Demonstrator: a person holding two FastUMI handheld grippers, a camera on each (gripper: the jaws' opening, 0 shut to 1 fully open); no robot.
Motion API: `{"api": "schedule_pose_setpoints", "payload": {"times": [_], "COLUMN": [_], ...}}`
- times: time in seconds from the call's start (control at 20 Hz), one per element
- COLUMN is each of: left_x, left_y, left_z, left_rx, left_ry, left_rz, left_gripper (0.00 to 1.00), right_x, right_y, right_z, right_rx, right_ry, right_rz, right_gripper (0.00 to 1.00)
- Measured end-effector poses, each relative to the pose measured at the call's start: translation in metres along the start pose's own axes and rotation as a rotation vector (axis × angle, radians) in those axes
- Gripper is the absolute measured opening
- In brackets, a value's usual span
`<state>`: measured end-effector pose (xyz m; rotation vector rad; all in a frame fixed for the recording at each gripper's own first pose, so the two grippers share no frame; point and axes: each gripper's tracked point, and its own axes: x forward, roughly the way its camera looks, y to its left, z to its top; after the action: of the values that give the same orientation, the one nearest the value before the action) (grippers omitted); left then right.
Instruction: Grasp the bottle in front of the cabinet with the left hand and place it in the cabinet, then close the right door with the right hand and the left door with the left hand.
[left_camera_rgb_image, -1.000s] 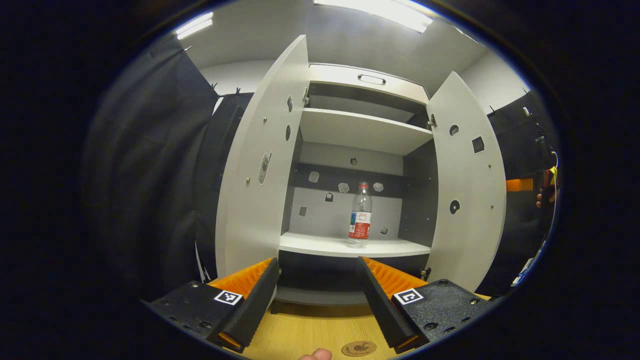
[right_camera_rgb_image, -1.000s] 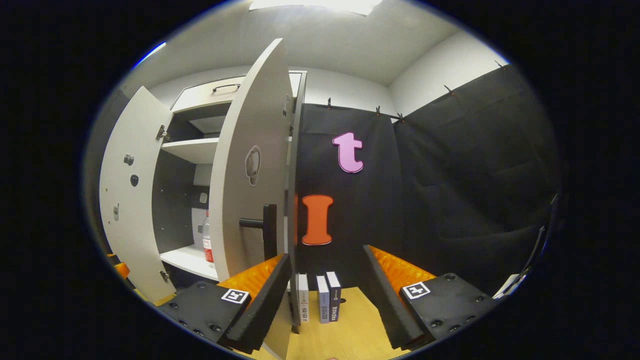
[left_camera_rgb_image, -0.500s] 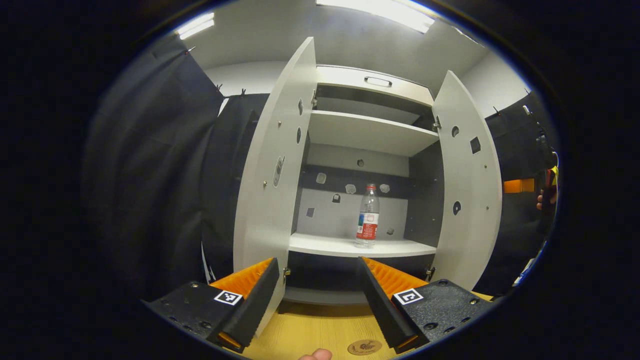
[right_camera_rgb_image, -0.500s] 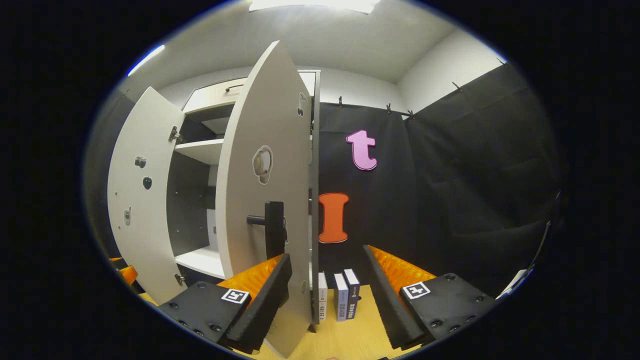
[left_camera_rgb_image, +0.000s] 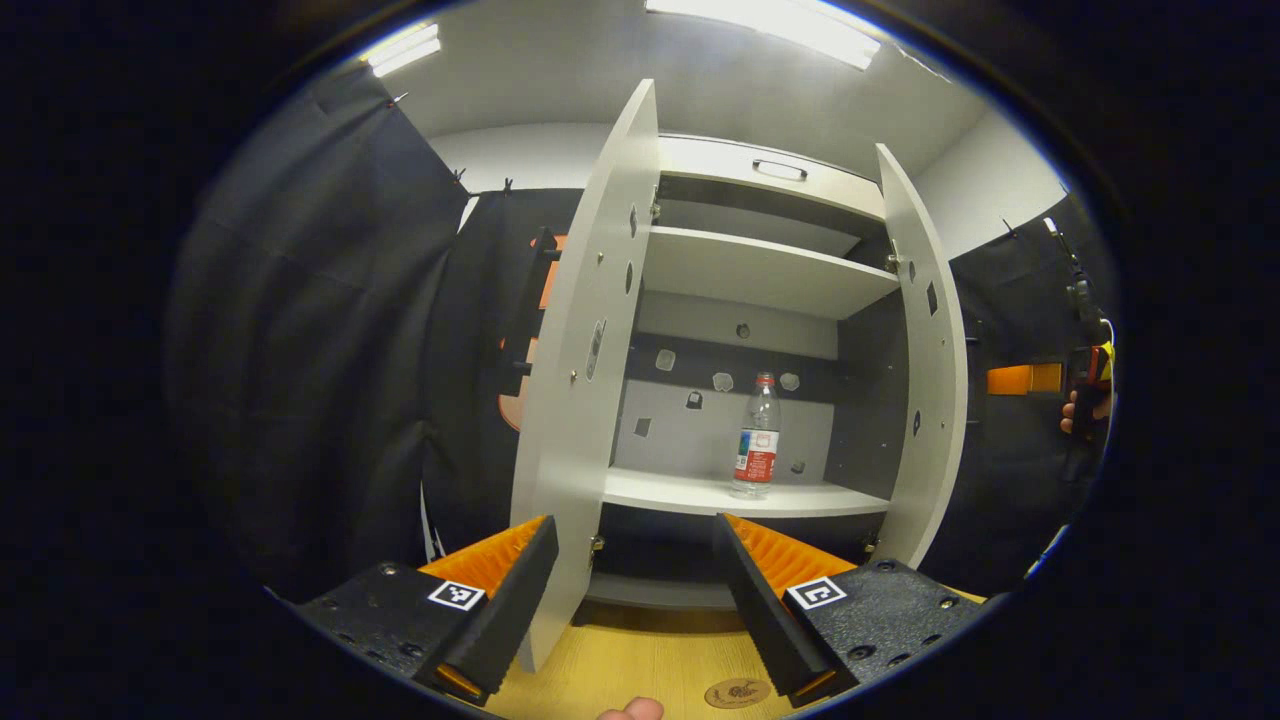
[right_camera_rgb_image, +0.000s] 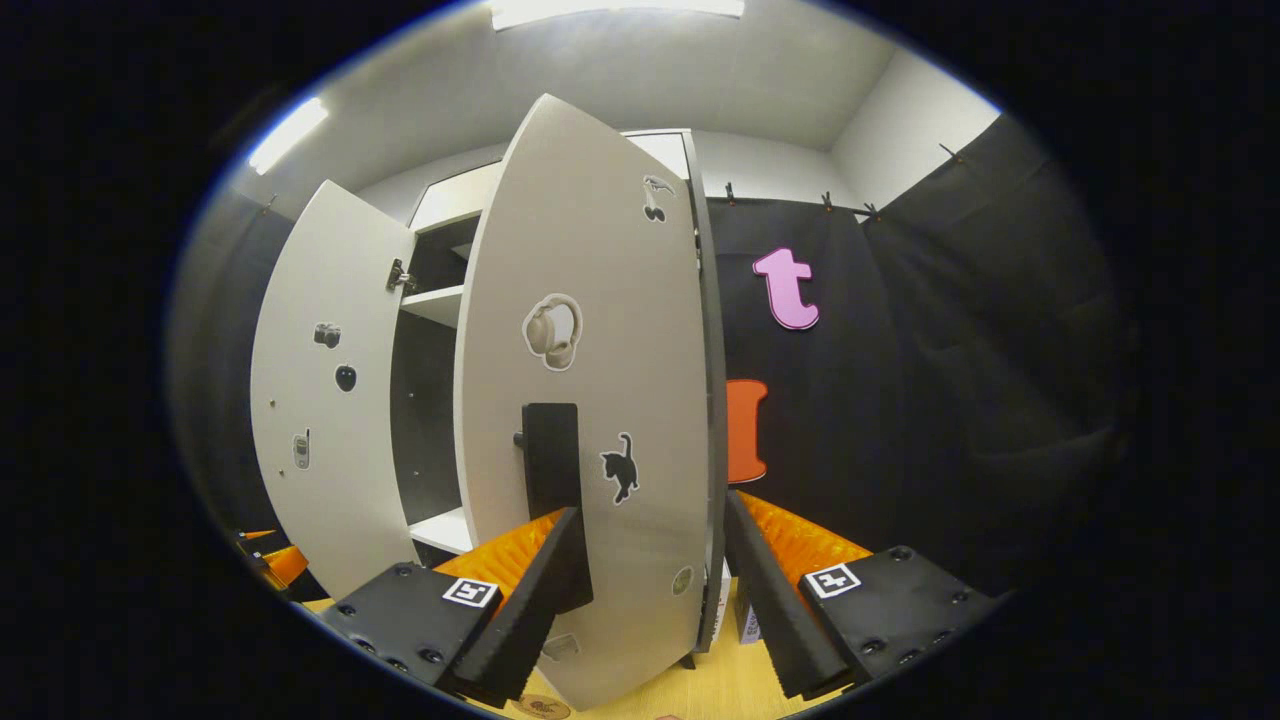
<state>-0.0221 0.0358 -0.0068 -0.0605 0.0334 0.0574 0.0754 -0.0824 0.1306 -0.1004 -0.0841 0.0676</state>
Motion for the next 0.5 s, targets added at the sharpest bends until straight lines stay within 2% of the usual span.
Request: {"api": "schedule_pose_setpoints", "payload": {"times": [0.35, 0.4, 0.45, 0.5], "left_x": [-0.009, -0.012, -0.016, -0.019], "left_y": [0.024, 0.031, 0.039, 0.048], "left_z": [0.014, 0.018, 0.023, 0.028], "left_rx": [-0.011, -0.011, -0.013, -0.016], "left_ry": [-0.026, -0.033, -0.042, -0.049], "left_rz": [0.077, 0.096, 0.117, 0.141], "left_gripper": [0.94, 0.94, 0.94, 0.94], "right_x": [0.032, 0.036, 0.039, 0.044], "right_y": [0.049, 0.052, 0.054, 0.056], "right_z": [-0.020, -0.024, -0.028, -0.032], "right_rx": [0.027, 0.026, 0.024, 0.024], "right_ry": [0.044, 0.051, 0.061, 0.067], "right_rz": [0.108, 0.115, 0.117, 0.117], "right_gripper": [0.96, 0.89, 0.89, 0.96]}}
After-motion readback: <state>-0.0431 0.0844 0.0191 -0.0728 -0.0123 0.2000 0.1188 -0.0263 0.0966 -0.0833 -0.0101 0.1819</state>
